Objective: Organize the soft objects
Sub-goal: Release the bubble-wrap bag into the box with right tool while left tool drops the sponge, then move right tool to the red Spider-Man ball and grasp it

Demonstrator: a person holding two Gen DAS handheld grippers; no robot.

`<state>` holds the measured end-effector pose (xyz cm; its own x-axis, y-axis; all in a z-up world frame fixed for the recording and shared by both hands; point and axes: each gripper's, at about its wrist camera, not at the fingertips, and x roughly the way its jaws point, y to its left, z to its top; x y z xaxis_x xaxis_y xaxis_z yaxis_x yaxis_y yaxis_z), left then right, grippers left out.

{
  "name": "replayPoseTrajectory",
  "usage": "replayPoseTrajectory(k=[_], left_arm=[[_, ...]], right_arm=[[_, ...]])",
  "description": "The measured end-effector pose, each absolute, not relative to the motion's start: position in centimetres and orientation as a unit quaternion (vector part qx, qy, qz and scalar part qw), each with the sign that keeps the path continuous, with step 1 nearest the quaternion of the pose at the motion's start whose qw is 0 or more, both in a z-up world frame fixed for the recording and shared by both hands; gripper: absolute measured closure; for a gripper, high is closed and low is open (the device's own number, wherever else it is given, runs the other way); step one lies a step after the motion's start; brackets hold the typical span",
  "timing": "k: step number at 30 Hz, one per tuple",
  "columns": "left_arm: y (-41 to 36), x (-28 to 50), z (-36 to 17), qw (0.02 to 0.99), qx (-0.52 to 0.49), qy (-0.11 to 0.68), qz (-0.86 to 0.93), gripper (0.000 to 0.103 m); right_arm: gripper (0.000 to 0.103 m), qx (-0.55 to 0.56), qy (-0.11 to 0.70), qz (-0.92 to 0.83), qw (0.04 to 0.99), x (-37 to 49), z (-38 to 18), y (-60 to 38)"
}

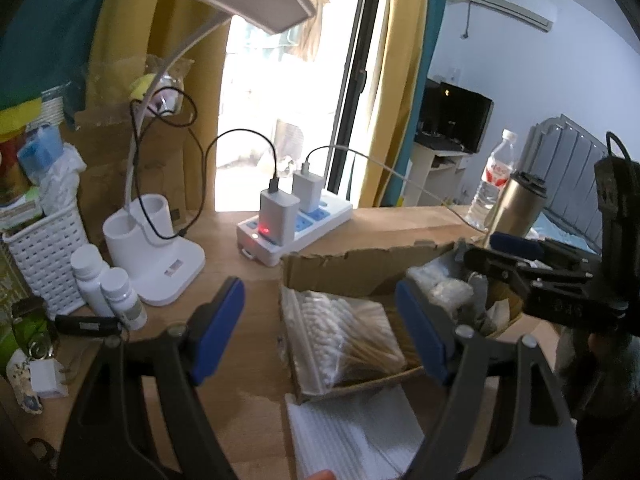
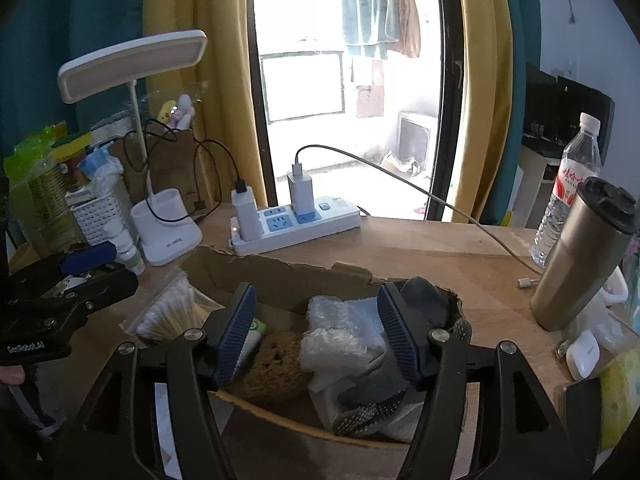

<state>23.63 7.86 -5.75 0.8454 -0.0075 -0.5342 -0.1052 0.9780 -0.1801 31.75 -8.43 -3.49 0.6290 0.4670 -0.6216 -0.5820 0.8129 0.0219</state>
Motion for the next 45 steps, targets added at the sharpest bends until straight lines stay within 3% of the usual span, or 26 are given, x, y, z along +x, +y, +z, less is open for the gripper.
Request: replayPoseTrajectory(k=[12, 16, 45], left_arm=[[6.6, 20.5, -4.5, 0.96, -0.097, 0.262, 0.019, 0.021], [6.2, 19.5, -4.2, 0.961, -0.096, 0.257, 0.019, 0.015], [5.1, 12.7, -6.2, 0.959, -0.105, 0.262, 0.018, 0.014]], right_arm=[[0.037, -0.087, 0.299, 0.292, 0.904, 28.0, -1.7, -9.6], [0.037, -0.088, 0.298, 0.295, 0.903, 26.8, -1.4, -9.9], [0.037, -0.095, 0.323, 0.305, 0.891, 18.7, -4.3, -10.7]])
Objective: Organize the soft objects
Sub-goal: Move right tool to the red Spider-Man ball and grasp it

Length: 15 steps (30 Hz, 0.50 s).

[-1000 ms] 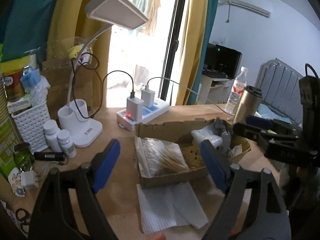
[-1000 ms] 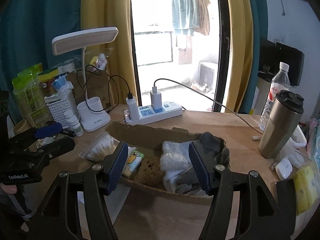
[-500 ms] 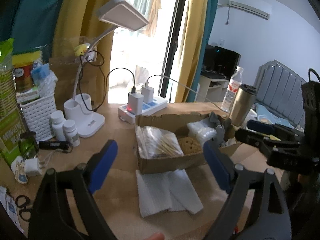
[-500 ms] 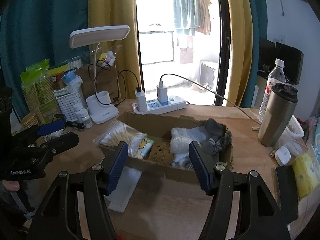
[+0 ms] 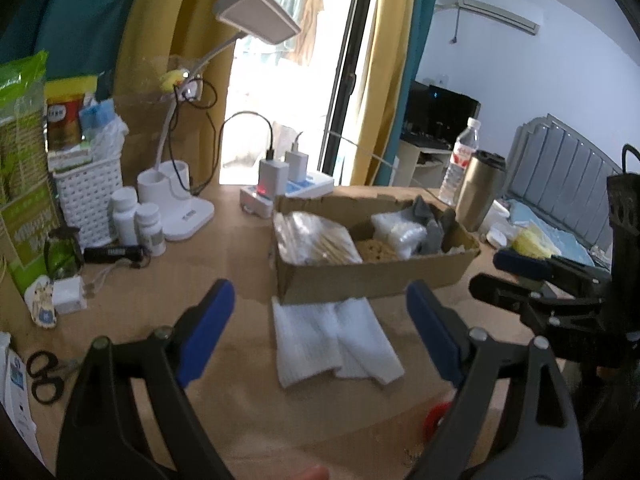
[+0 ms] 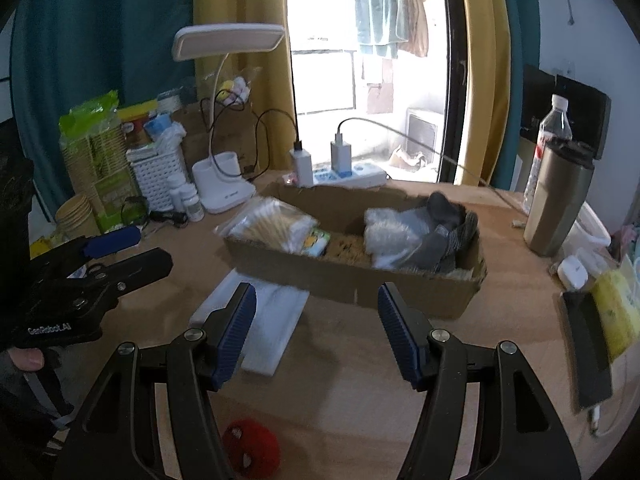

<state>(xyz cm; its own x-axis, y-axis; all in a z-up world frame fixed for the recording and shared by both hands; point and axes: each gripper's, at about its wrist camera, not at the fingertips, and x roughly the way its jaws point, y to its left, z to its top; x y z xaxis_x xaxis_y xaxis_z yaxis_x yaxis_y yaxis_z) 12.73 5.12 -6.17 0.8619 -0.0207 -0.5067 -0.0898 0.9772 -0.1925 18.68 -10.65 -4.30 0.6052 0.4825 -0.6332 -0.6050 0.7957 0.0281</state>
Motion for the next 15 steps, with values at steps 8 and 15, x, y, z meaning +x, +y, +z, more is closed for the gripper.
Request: replayPoseTrajectory(k=[8, 15], left_arm=[[4.5, 11.5, -8.1, 0.953, -0.113, 0.28, 0.014, 0.014], [4.5, 10.5, -9.5, 0.95, -0.118, 0.288, 0.017, 0.014]], right_arm=[[0.037, -0.1, 0.345, 0.315, 0.878, 16.7, -6.5, -10.6], [0.037, -0.104, 0.368, 0.32, 0.867, 15.5, -8.6, -10.5]])
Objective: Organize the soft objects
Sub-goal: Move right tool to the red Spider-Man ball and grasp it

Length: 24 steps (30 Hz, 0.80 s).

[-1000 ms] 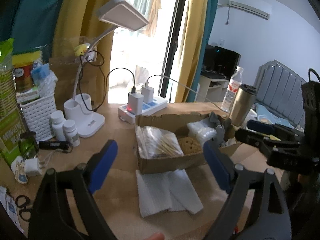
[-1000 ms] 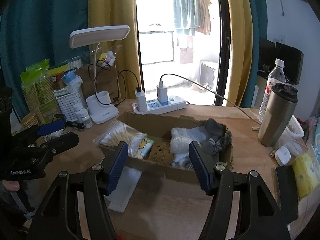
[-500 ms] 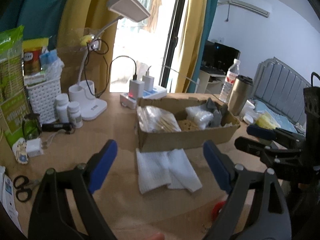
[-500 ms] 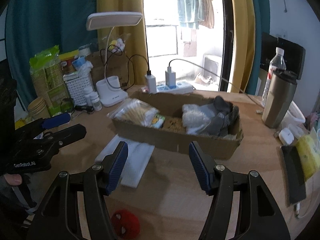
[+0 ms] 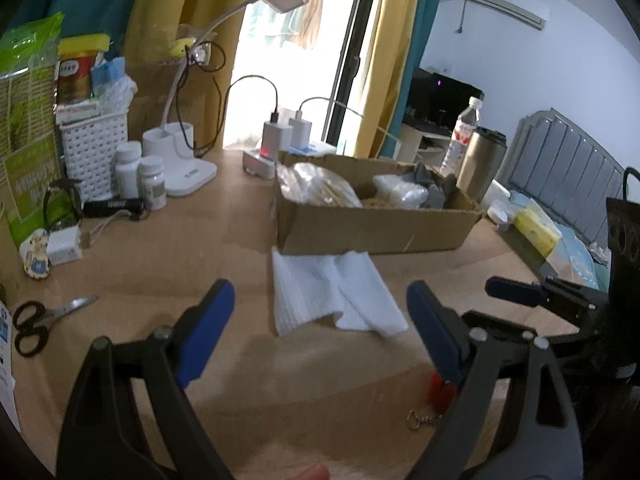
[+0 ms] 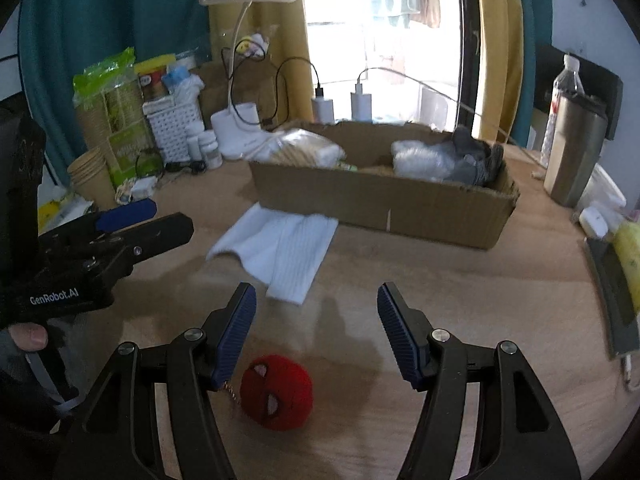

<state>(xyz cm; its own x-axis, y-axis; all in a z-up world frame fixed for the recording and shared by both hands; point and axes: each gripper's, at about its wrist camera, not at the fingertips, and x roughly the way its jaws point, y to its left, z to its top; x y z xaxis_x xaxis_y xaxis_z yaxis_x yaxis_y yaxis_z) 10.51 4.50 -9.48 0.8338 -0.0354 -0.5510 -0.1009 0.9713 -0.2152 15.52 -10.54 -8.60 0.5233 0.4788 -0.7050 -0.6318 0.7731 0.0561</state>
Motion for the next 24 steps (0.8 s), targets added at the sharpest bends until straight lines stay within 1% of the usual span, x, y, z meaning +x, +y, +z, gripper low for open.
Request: replayPoseTrajectory(k=[14, 16, 17, 18, 20, 24], left_arm=[[4.4, 9.2, -12.3, 0.939, -0.121, 0.321, 0.021, 0.014], [4.4, 9.1, -12.3, 0.94, -0.121, 0.32, 0.021, 0.014], [4.5, 9.1, -12.3, 0.939, -0.121, 0.32, 0.022, 0.014], [4.5, 9.2, -12.4, 0.939, -0.122, 0.321, 0.022, 0.014], [4.3, 9.3, -12.5, 0.938, -0.12, 0.324, 0.023, 0.014], [4.0, 9.6, -12.5, 0.937, -0.117, 0.328, 0.019, 0.014]], right_arm=[[0.037, -0.122, 0.405, 0.345, 0.838, 13.4, -11.6, -9.9], [0.039, -0.126, 0.409, 0.349, 0.834, 13.3, -11.9, -10.0], [0.042, -0.131, 0.41, 0.35, 0.832, 13.2, -12.0, -10.0], [0.052, -0.137, 0.412, 0.348, 0.831, 13.3, -12.1, -10.0], [0.06, -0.141, 0.415, 0.346, 0.83, 13.4, -12.3, -10.2], [0.061, -0.144, 0.411, 0.346, 0.831, 13.5, -12.3, -10.5]])
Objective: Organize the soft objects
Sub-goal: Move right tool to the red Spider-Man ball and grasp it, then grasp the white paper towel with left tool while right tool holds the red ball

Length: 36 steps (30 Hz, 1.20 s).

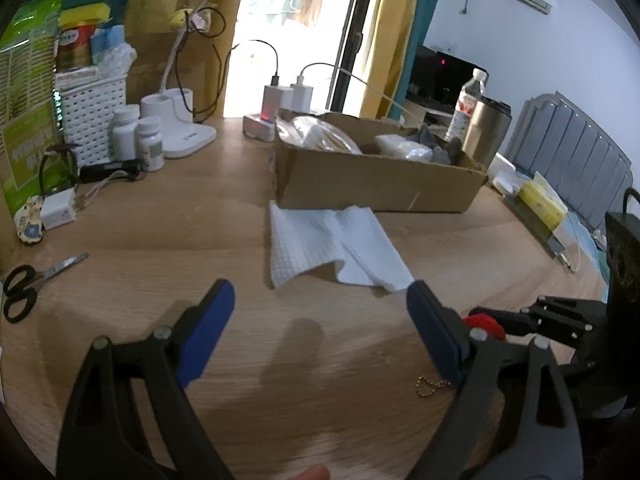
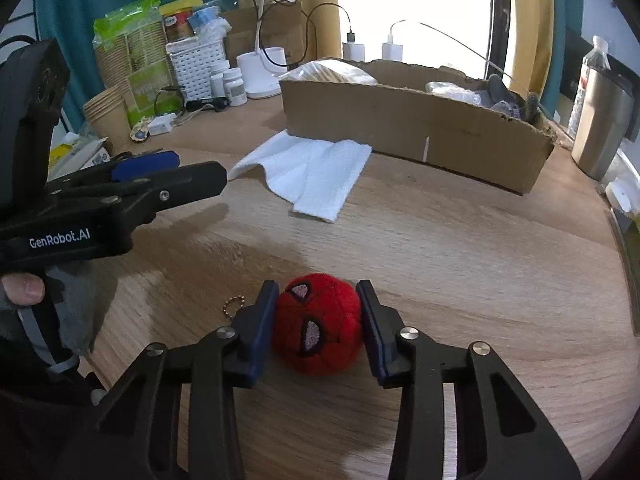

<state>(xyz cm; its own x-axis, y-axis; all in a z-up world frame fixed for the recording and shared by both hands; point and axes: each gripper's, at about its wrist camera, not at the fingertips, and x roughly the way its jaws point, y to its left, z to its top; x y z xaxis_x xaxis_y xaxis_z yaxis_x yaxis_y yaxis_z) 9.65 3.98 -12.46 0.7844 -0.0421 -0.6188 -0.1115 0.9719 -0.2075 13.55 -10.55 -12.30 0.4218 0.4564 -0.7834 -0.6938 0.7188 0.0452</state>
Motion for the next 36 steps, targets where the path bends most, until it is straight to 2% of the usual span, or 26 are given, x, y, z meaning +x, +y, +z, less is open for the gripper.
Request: replayPoseTrajectory(k=[17, 36], left_arm=[[2.2, 12.5, -12.4, 0.93, -0.104, 0.354, 0.008, 0.014], [1.9, 19.3, -12.2, 0.922, -0.07, 0.381, 0.017, 0.014]], right_arm=[[0.061, -0.122, 0.395, 0.322, 0.852, 18.0, -10.7, -12.9], [0.061, -0.098, 0.397, 0.318, 0.855, 23.7, -10.6, -13.6]])
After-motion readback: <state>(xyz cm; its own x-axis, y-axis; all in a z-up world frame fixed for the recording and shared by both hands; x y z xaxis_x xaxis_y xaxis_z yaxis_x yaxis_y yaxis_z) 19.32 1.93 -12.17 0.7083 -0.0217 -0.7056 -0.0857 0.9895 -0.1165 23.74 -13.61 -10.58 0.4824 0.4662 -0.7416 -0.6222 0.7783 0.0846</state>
